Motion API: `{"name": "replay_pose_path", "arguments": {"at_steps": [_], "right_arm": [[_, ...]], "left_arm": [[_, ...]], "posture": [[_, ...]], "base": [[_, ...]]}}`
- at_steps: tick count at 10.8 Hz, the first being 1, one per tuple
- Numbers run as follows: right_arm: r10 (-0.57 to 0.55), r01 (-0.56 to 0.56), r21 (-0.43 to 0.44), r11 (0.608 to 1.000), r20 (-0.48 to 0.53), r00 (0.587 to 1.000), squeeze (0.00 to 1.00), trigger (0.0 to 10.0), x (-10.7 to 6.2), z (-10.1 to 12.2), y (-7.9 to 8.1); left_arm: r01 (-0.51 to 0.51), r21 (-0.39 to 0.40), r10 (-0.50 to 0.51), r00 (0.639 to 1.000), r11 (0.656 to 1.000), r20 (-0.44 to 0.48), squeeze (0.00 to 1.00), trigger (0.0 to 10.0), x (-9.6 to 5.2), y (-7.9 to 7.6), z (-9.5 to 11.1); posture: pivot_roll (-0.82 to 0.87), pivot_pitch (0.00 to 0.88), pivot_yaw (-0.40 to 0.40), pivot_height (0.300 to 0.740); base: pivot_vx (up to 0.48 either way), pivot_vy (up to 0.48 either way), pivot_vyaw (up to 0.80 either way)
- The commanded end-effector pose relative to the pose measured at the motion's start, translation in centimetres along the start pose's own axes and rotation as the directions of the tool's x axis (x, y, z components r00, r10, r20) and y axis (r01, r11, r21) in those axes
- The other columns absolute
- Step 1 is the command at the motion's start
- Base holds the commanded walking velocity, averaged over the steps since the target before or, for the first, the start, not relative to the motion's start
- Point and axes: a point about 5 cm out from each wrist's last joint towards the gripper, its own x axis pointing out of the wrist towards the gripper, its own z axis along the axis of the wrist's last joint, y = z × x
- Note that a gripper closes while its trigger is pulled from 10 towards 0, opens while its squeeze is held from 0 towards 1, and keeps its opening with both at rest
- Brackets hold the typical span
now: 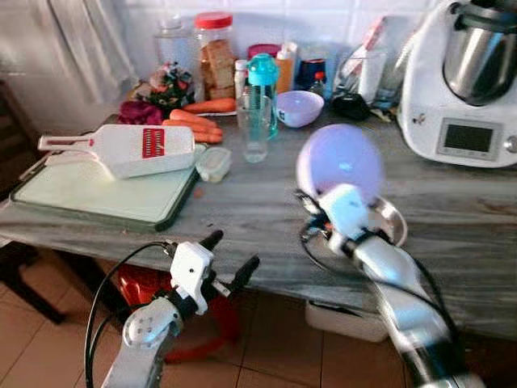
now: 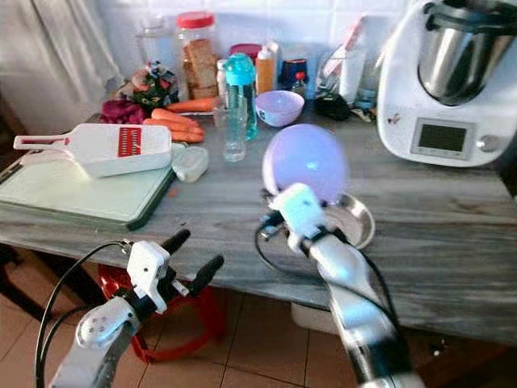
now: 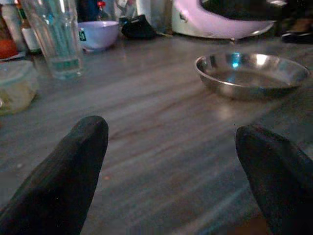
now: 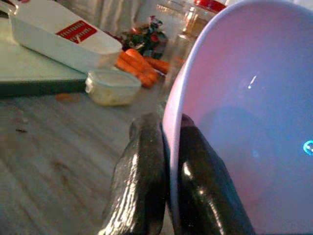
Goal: Setting the table
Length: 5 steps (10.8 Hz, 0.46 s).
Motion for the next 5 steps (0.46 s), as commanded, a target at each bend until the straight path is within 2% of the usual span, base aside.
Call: {"name": "replay_pose_path", "arguments": {"at_steps": [1,3,4,5], "right_arm": [[0.044,-0.044,0.020,0.999,0.029,0.999,0.00,10.0,1.0,0.3,0.3],[0.086,-0.086,0.051,0.995,0.003,0.996,0.00,10.0,2.4,-0.5,0.8],[0.118,-0.122,0.100,0.987,0.048,0.992,0.00,10.0,2.5,-0.4,1.1],[0.143,-0.146,0.106,0.984,0.038,0.989,0.00,10.0,2.8,-0.7,1.4]], "left_arm": [[0.006,0.012,-0.006,1.000,1.000,0.002,0.00,10.0,-0.2,0.0,0.3],[0.023,0.020,-0.023,1.000,1.000,-0.001,0.00,10.0,-0.4,-0.1,0.3],[0.029,0.019,-0.029,1.000,0.999,0.002,0.00,10.0,-0.4,-0.2,0.3],[0.040,0.003,-0.040,0.999,0.999,0.006,0.00,10.0,-0.5,-0.4,0.1]], "posture": [[0.03,0.000,0.055,0.740],[0.05,0.000,0.057,0.740],[0.05,0.000,0.058,0.740],[0.05,0.000,0.058,0.740]], "base": [[0.000,0.000,0.00],[0.000,0.000,0.00],[0.000,0.000,0.00],[0.000,0.000,0.00]]}}
